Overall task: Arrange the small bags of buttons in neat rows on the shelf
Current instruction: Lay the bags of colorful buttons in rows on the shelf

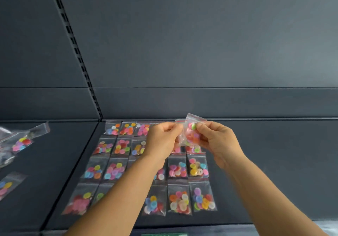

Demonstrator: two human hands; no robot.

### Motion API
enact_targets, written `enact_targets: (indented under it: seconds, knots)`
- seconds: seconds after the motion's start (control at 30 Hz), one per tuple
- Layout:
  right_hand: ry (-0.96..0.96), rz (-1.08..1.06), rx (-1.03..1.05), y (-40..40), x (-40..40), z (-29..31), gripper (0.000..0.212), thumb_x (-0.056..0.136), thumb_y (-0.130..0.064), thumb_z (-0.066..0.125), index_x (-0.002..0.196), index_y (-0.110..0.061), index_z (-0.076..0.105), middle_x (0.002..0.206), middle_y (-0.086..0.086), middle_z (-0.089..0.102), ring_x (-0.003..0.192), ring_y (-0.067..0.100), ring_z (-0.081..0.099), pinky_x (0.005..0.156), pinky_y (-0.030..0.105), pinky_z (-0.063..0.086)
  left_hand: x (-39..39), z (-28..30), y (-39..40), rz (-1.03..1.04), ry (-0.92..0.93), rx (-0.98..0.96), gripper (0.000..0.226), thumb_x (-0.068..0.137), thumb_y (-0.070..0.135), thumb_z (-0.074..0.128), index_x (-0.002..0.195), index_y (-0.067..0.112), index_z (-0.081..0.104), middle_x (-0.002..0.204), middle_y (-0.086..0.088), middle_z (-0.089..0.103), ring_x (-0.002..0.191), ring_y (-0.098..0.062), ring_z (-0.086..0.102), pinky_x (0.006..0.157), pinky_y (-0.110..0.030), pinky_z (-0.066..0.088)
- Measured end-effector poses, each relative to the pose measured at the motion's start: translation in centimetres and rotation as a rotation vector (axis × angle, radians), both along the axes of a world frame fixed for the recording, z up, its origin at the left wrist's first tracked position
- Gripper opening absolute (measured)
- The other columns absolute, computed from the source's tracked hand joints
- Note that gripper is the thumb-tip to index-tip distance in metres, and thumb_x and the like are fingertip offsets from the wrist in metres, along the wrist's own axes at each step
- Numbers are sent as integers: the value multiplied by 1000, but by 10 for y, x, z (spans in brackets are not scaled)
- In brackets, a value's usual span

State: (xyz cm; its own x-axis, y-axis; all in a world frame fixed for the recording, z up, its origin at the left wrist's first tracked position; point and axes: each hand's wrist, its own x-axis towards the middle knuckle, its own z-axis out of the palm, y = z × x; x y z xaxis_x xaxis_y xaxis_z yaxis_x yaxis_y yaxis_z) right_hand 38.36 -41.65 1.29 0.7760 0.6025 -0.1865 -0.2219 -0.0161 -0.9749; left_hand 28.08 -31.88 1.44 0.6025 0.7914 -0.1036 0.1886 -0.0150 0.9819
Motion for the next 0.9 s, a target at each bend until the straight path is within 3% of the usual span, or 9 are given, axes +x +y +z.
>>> enact_targets:
  seconds: [0.1, 0.17, 0.3, 0.4, 0.5, 0.6, 0.73, 0.8, 0.9]
  knots:
    - [-29, -70, -44, -13, 34, -3, 17, 91, -13, 59, 76, -6, 65, 68, 6, 63, 70, 20, 65, 61, 23, 58, 29, -3, -8, 5, 63, 58, 15, 90, 25, 59, 76, 26, 64, 71, 3, 63, 63, -10, 58, 56, -22, 50]
    - [-79, -117, -111, -19, 57, -8, 20, 91, -12, 59, 72, -10, 65, 62, 2, 59, 66, 17, 64, 55, 21, 54, 47, -8, -8, 14, 95, 94, 13, 91, 25, 57, 83, 21, 66, 71, 1, 64, 65, -13, 58, 65, -30, 53]
    - [-216, -168, -297, -25, 96, -25, 21, 87, -13, 58, 67, -11, 66, 51, -6, 58, 56, 13, 61, 74, 42, 57, 80, -18, -4, 8, 165, 167, 16, 92, 25, 53, 94, 17, 67, 80, 0, 68, 67, -14, 60, 60, -27, 52]
    - [-311, -176, -401, -23, 115, -32, 22, 86, -15, 56, 66, -13, 66, 51, -8, 62, 59, 16, 60, 73, 40, 56, 101, -23, -1, -20, 217, 241, 16, 93, 25, 53, 92, 16, 67, 82, 1, 69, 68, -11, 62, 55, -23, 47]
    - [-449, -136, -528, -19, 124, -35, 19, 86, -18, 55, 73, -13, 67, 70, 4, 68, 68, 20, 59, 63, 29, 47, 118, -28, 2, -58, 274, 311, 15, 92, 19, 54, 101, 13, 65, 87, 0, 70, 77, -14, 66, 64, -28, 54]
    - [-519, -109, -579, -13, 129, -38, 17, 87, -18, 54, 90, -13, 69, 81, 2, 70, 72, 18, 59, 58, 23, 42, 127, -30, 2, -90, 369, 442, 22, 93, 18, 54, 114, 13, 61, 102, -4, 70, 86, -17, 66, 72, -30, 54]
    - [-653, -35, -667, -13, 133, -43, 31, 90, -19, 55, 120, -15, 59, 112, 2, 64, 100, 22, 60, 75, 25, 44, 122, -29, 2, -179, 498, 763, 45, 96, 22, 52, 139, 15, 43, 136, -2, 52, 120, -21, 51, 98, -33, 46]
    - [-781, 39, -675, -17, 134, -47, 32, 88, -17, 57, 120, -19, 60, 117, 1, 57, 105, 21, 56, 77, 25, 41, 117, -30, 3, -240, 505, 935, 42, 97, 21, 49, 139, 16, 44, 140, 2, 46, 127, -19, 40, 104, -31, 39]
    - [-953, 208, -635, -21, 134, -55, 22, 81, -11, 64, 98, -24, 71, 99, -3, 57, 98, 23, 55, 75, 25, 39, 116, -41, 1, -375, 520, 1010, 33, 96, 14, 50, 128, 14, 58, 133, 3, 53, 120, -20, 42, 100, -35, 41]
